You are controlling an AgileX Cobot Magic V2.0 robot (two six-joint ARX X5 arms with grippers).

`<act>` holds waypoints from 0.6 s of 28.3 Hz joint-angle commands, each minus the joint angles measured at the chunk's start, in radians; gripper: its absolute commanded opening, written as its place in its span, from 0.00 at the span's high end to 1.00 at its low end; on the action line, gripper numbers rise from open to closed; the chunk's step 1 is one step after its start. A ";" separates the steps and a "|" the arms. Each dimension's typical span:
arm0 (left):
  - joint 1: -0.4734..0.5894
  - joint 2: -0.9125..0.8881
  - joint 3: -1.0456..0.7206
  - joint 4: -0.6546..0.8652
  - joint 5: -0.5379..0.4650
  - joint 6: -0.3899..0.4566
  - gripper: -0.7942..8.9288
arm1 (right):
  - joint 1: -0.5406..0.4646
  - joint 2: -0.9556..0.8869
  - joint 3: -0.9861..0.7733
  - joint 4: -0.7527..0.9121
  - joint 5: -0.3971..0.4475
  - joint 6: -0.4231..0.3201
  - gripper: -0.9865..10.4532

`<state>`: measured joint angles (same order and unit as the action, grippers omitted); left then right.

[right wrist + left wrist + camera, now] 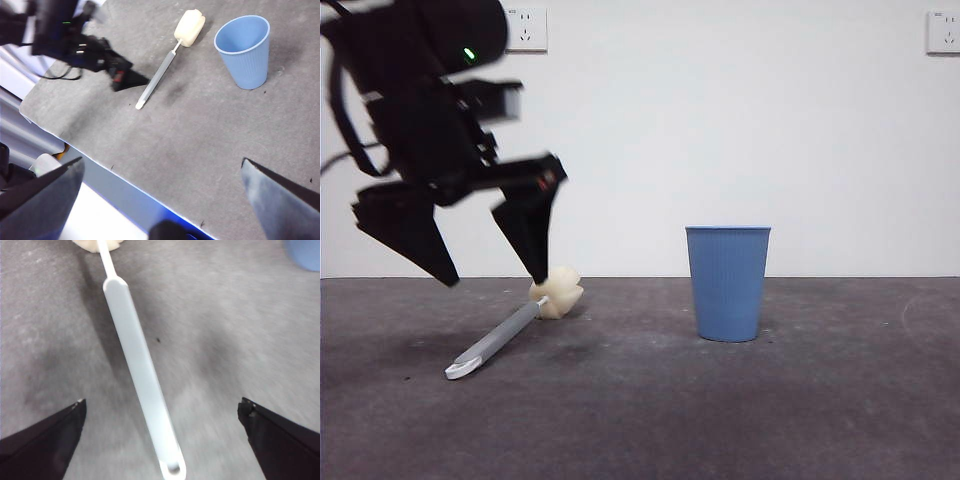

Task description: Pick up the cup brush,pick up the cup,insert the brush into the cup,clean the cup,put the cup brush back,put the cup back to the fixed position on the table

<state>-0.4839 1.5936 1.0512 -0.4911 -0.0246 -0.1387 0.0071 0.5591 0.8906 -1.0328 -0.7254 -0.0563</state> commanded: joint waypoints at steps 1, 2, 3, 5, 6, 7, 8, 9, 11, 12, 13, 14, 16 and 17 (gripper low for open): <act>-0.003 0.072 0.018 0.013 -0.010 -0.024 0.37 | 0.003 -0.001 0.003 0.001 0.000 0.006 0.37; -0.003 0.095 0.018 0.016 -0.016 -0.042 0.37 | 0.003 -0.001 0.003 0.001 0.000 0.006 0.37; -0.003 0.110 0.018 0.014 -0.026 -0.054 0.37 | 0.003 -0.001 0.003 0.002 0.000 0.006 0.37; -0.003 0.132 0.018 0.012 -0.026 -0.063 0.37 | 0.003 -0.001 0.003 0.002 0.003 0.006 0.37; -0.003 0.139 0.018 0.012 -0.027 -0.075 0.38 | 0.003 -0.001 0.003 0.002 0.003 0.006 0.37; -0.003 0.141 0.018 0.012 -0.027 -0.077 0.40 | 0.003 -0.001 0.003 0.002 0.003 0.005 0.37; -0.003 0.143 0.018 0.013 -0.028 -0.079 0.46 | 0.003 -0.001 0.003 0.002 0.003 0.006 0.37; -0.003 0.144 0.018 0.012 -0.028 -0.080 0.47 | 0.003 -0.001 0.003 0.002 0.003 0.006 0.37; -0.003 0.153 0.018 0.011 -0.027 -0.097 0.47 | 0.003 -0.001 0.003 0.002 0.003 0.006 0.37; -0.003 0.162 0.018 0.010 -0.026 -0.099 0.47 | 0.003 -0.001 0.003 0.001 0.003 0.006 0.37; -0.006 0.169 0.018 0.006 -0.028 -0.103 0.47 | 0.003 -0.001 0.003 0.002 0.003 0.006 0.37; -0.006 0.172 0.018 0.001 -0.027 -0.103 0.47 | 0.006 -0.001 0.003 0.002 0.003 0.006 0.37; -0.008 0.173 0.018 0.001 -0.029 -0.106 0.52 | 0.015 -0.001 0.003 0.002 0.004 0.006 0.37; -0.008 0.173 0.018 0.000 -0.027 -0.109 0.57 | 0.018 -0.001 0.003 0.002 0.004 0.006 0.37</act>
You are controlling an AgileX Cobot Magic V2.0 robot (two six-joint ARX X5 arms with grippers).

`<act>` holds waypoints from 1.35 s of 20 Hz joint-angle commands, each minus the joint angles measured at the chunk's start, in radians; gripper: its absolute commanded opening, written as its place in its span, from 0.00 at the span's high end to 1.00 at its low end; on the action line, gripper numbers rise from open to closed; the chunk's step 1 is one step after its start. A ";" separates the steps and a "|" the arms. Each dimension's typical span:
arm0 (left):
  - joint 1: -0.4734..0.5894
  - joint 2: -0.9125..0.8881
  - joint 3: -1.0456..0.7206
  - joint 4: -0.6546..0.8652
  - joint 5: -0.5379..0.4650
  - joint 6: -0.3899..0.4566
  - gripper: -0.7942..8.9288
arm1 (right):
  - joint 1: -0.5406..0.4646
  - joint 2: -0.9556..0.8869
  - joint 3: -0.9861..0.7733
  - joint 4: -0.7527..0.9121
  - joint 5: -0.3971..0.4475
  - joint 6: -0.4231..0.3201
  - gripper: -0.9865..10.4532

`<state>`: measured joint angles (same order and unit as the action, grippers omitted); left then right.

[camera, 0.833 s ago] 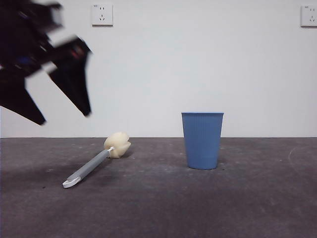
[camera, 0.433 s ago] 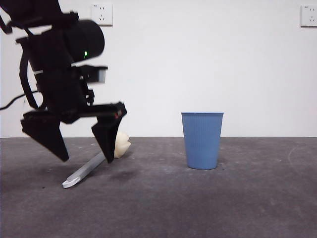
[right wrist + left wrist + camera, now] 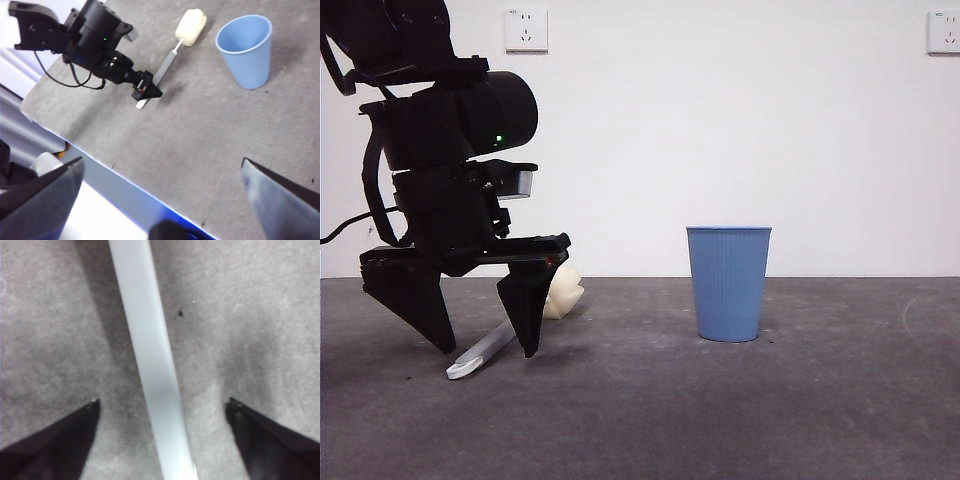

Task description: Pick up the cup brush,pick up the cup,insert the brush into the cup,clean the cup,put the cup brush back,put the cup back to the fixed position on the table

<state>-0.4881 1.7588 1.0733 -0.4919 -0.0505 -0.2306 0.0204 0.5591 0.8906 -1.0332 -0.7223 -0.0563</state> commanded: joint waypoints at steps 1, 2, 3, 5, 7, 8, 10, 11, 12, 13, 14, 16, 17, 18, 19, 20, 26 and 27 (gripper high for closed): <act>-0.004 0.008 -0.004 0.000 -0.002 -0.021 0.61 | 0.009 -0.001 0.003 0.002 0.010 0.006 0.37; -0.004 0.008 -0.004 0.000 -0.001 -0.021 0.68 | 0.013 -0.001 0.003 0.002 0.030 0.005 0.37; -0.004 0.008 -0.004 0.001 0.001 -0.021 0.76 | 0.016 -0.001 0.003 0.000 0.050 0.005 0.37; -0.007 0.008 -0.004 0.000 0.006 -0.021 0.85 | 0.022 -0.001 0.003 -0.002 0.051 0.005 0.37; -0.010 0.008 -0.004 -0.003 0.009 -0.021 0.92 | 0.022 -0.001 0.003 -0.001 0.051 0.003 0.37; -0.010 0.008 -0.004 -0.007 0.009 -0.021 0.92 | 0.022 -0.001 0.003 -0.001 0.051 0.002 0.37; -0.010 0.008 -0.004 -0.022 0.021 -0.021 0.92 | 0.022 -0.001 0.003 -0.001 0.051 0.002 0.37; -0.010 0.005 -0.004 -0.029 0.029 -0.021 0.92 | 0.022 -0.001 0.003 -0.001 0.051 0.003 0.37; -0.010 0.000 -0.004 -0.038 0.030 -0.021 0.92 | 0.022 -0.001 0.003 -0.001 0.051 0.003 0.37; -0.010 -0.009 -0.004 -0.045 0.029 -0.020 0.92 | 0.022 -0.001 0.003 -0.001 0.051 0.003 0.37; -0.010 -0.024 -0.004 -0.052 0.029 -0.019 0.92 | 0.022 -0.001 0.003 -0.001 0.051 0.003 0.37; -0.010 -0.070 -0.004 -0.063 0.029 -0.005 0.92 | 0.022 0.000 0.003 0.002 0.051 0.002 0.37; -0.010 -0.100 -0.004 -0.072 0.029 -0.001 0.92 | 0.023 0.003 0.003 0.013 0.051 0.001 0.37; -0.010 -0.136 -0.004 -0.083 0.030 0.006 0.92 | 0.024 0.011 0.003 0.036 0.051 0.001 0.37; -0.010 -0.178 -0.004 -0.095 0.031 0.021 0.92 | 0.029 0.025 0.003 0.073 0.051 0.002 0.37; -0.010 -0.223 -0.004 -0.108 0.031 0.030 0.92 | 0.036 0.043 0.003 0.119 0.048 0.002 0.37; -0.010 -0.513 -0.004 -0.183 0.059 0.064 0.92 | 0.138 0.320 0.002 0.347 0.049 0.003 0.36; -0.010 -0.552 -0.004 -0.192 0.059 0.072 0.93 | 0.174 0.382 0.002 0.376 0.050 -0.002 0.36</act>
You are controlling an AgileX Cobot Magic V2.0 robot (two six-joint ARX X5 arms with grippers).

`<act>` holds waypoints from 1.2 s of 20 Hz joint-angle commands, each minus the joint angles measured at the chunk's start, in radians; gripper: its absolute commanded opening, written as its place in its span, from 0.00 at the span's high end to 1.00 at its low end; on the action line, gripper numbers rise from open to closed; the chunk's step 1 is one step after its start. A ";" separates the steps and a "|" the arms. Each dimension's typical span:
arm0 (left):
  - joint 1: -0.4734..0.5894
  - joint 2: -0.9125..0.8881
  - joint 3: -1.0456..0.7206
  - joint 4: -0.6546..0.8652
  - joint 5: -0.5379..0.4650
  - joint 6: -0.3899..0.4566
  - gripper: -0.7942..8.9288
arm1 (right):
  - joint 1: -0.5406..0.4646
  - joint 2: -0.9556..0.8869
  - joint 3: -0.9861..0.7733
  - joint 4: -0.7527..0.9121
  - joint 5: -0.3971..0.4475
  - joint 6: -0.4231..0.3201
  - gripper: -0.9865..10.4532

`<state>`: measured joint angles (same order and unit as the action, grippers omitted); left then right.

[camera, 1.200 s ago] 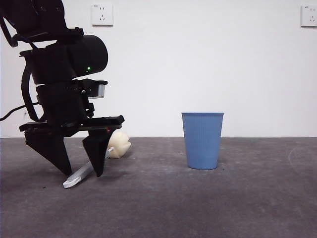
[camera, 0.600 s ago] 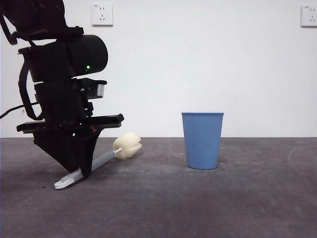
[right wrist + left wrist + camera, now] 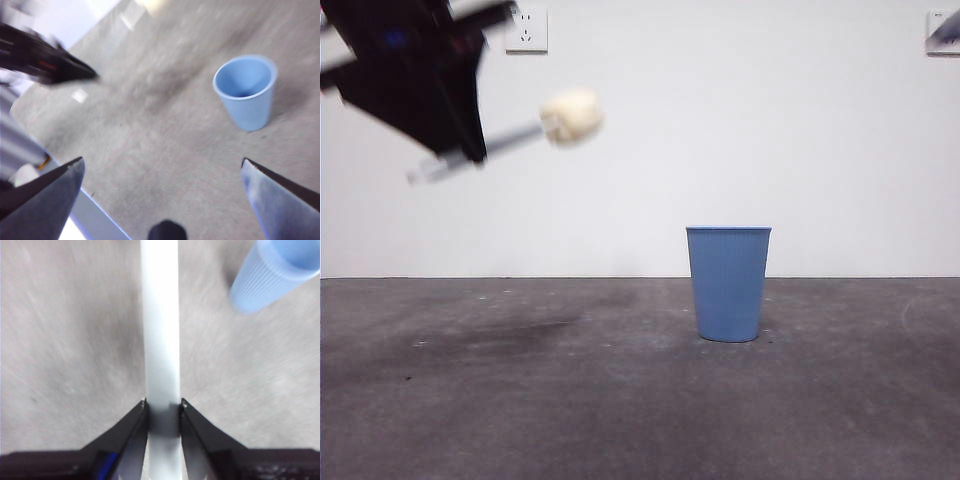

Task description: Pick up the cup brush,pick up the cup,insert the brush into the cup,clean the cup,put the cup brush back,put the cup back to the fixed position on the table

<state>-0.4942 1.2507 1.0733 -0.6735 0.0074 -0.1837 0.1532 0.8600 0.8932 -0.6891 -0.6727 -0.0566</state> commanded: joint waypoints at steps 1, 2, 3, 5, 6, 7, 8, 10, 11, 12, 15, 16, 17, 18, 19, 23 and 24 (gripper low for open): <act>-0.003 -0.078 -0.004 -0.025 0.000 0.028 0.93 | 0.085 0.140 0.000 0.062 0.018 -0.009 0.36; -0.003 -0.108 -0.004 -0.041 0.000 0.029 0.93 | 0.134 0.193 -0.001 0.088 0.062 -0.023 0.36; -0.003 -0.134 -0.004 -0.061 0.000 0.031 0.93 | 0.184 0.247 -0.001 0.106 0.128 -0.032 0.36; -0.003 -0.172 -0.004 -0.093 -0.003 0.046 0.93 | 0.258 0.342 -0.005 0.129 0.260 -0.038 0.36; -0.003 -0.187 -0.004 -0.106 -0.003 0.054 0.93 | 0.274 0.375 -0.015 0.159 0.298 -0.035 0.36; -0.003 -0.198 -0.004 -0.114 -0.003 0.055 0.93 | 0.283 0.398 -0.032 0.219 0.308 -0.017 0.36; -0.003 -0.204 -0.004 -0.118 -0.002 0.057 0.93 | 0.290 0.414 -0.063 0.301 0.314 0.020 0.36; -0.003 -0.214 -0.004 -0.126 -0.003 0.066 0.92 | 0.290 0.428 -0.149 0.452 0.370 0.084 0.36; -0.003 -0.218 -0.004 -0.133 -0.003 0.077 0.93 | 0.290 0.429 -0.198 0.512 0.400 0.084 0.36; -0.003 -0.219 -0.004 -0.135 -0.003 0.080 0.93 | 0.290 0.429 -0.245 0.584 0.413 0.084 0.36; -0.003 -0.219 -0.004 -0.116 -0.003 0.080 0.93 | 0.308 0.446 -0.367 0.866 0.435 0.084 0.36; -0.003 -0.219 -0.004 -0.113 -0.003 0.080 0.92 | 0.309 0.465 -0.383 0.924 0.444 0.081 0.36; -0.003 -0.219 -0.004 -0.113 -0.003 0.080 0.93 | 0.305 0.500 -0.387 0.970 0.446 0.068 0.36; -0.003 -0.219 -0.004 -0.113 -0.004 0.080 0.93 | 0.303 0.537 -0.387 1.013 0.453 0.052 0.36; -0.003 -0.219 -0.004 -0.113 -0.004 0.080 0.93 | 0.299 0.588 -0.386 1.080 0.466 0.043 0.36; -0.003 -0.219 -0.004 -0.132 -0.005 0.080 0.93 | 0.280 0.785 -0.387 1.324 0.470 0.040 0.36; -0.003 -0.219 -0.004 -0.135 -0.005 0.079 0.93 | 0.274 0.819 -0.387 1.373 0.469 0.040 0.36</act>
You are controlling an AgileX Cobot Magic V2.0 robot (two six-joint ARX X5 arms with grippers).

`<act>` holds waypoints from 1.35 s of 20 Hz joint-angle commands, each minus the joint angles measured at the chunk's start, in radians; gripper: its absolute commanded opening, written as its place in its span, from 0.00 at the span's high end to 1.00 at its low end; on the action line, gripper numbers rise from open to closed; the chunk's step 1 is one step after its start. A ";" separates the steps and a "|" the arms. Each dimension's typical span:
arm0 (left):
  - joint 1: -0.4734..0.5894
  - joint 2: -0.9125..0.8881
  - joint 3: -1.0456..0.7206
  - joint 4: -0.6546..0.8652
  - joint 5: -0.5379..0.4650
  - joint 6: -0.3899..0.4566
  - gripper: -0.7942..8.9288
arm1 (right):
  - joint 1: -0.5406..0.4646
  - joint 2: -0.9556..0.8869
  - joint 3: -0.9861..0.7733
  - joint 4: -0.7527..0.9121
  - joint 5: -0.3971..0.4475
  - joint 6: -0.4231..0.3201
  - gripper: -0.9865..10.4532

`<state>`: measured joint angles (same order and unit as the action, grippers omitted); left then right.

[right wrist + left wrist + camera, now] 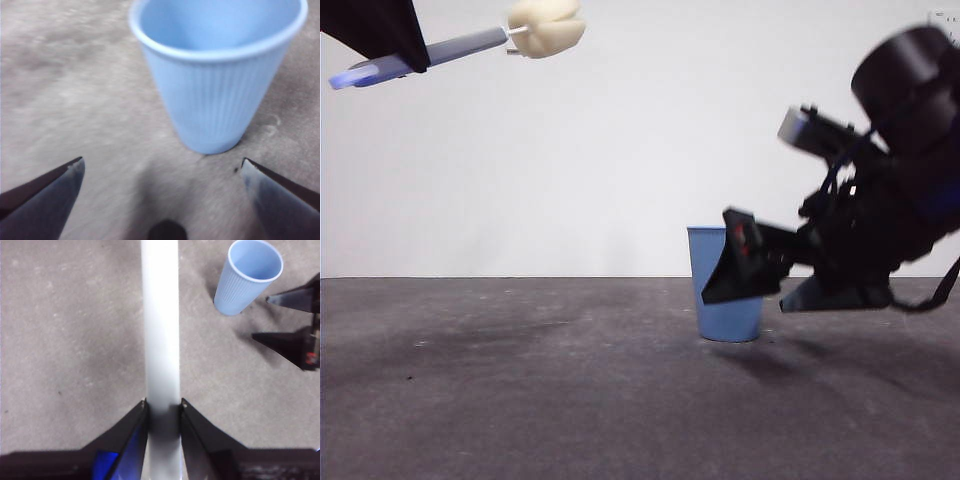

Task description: Pick up the cup brush,pick up the cup,insert the brush into the cup,clean the cup,put the cup brush back,put the cup back to the fixed position on the table

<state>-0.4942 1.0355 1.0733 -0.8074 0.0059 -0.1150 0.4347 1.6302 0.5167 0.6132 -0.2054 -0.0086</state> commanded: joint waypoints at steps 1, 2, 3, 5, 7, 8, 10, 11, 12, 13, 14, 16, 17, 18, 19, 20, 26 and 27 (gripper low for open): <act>-0.003 -0.003 -0.004 -0.002 -0.005 0.010 0.93 | -0.011 0.082 -0.010 0.129 -0.003 -0.007 0.36; -0.003 -0.003 -0.004 -0.003 -0.004 0.010 0.92 | -0.012 0.103 -0.010 0.172 -0.003 -0.007 0.36; -0.003 -0.003 -0.004 -0.002 -0.004 0.008 0.93 | -0.012 0.129 -0.010 0.219 -0.003 -0.007 0.36; -0.004 -0.003 -0.004 -0.003 -0.004 0.005 0.92 | -0.015 0.178 -0.010 0.294 -0.002 -0.006 0.36; -0.004 -0.003 -0.004 -0.005 -0.003 0.003 0.93 | -0.021 0.227 -0.010 0.373 -0.003 0.003 0.36; -0.004 -0.003 -0.004 -0.006 -0.003 0.003 0.92 | -0.023 0.249 -0.010 0.417 -0.003 0.011 0.36; -0.004 -0.003 -0.004 -0.009 -0.003 0.003 0.92 | -0.023 0.292 -0.006 0.500 0.000 0.012 0.36; -0.004 -0.003 -0.004 -0.009 -0.003 0.003 0.92 | -0.023 0.309 0.001 0.524 0.005 0.013 0.36; -0.004 -0.003 -0.004 -0.009 -0.003 0.003 0.92 | -0.027 0.323 0.015 0.523 0.003 0.014 0.36; -0.004 -0.003 -0.004 -0.009 -0.003 0.003 0.93 | -0.028 0.338 0.032 0.523 0.002 0.015 0.36; -0.004 -0.003 -0.004 -0.010 -0.003 0.003 0.92 | -0.029 0.352 0.053 0.524 0.002 0.015 0.36; -0.004 -0.003 -0.004 -0.010 -0.003 0.003 0.92 | -0.029 0.375 0.092 0.524 0.002 0.015 0.36; -0.004 -0.003 -0.004 -0.010 -0.003 0.003 0.93 | -0.029 0.382 0.105 0.523 0.003 0.015 0.36; -0.004 -0.003 -0.004 -0.010 -0.003 0.004 0.92 | -0.029 0.387 0.115 0.523 0.004 0.015 0.36; -0.004 -0.003 -0.004 -0.010 -0.003 0.004 0.93 | -0.029 0.388 0.121 0.523 0.007 0.015 0.37; -0.004 -0.003 -0.004 -0.010 -0.003 0.004 0.93 | -0.029 0.388 0.127 0.525 0.021 0.015 0.37; -0.004 -0.003 -0.004 -0.010 -0.003 0.007 0.92 | -0.032 0.405 0.150 0.523 0.029 0.015 0.54; -0.004 -0.003 -0.004 -0.010 -0.003 0.008 0.93 | -0.032 0.412 0.151 0.523 0.028 0.015 0.57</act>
<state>-0.4942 1.0355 1.0733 -0.8192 0.0032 -0.1154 0.4038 2.0239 0.6662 1.1305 -0.1795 -0.0032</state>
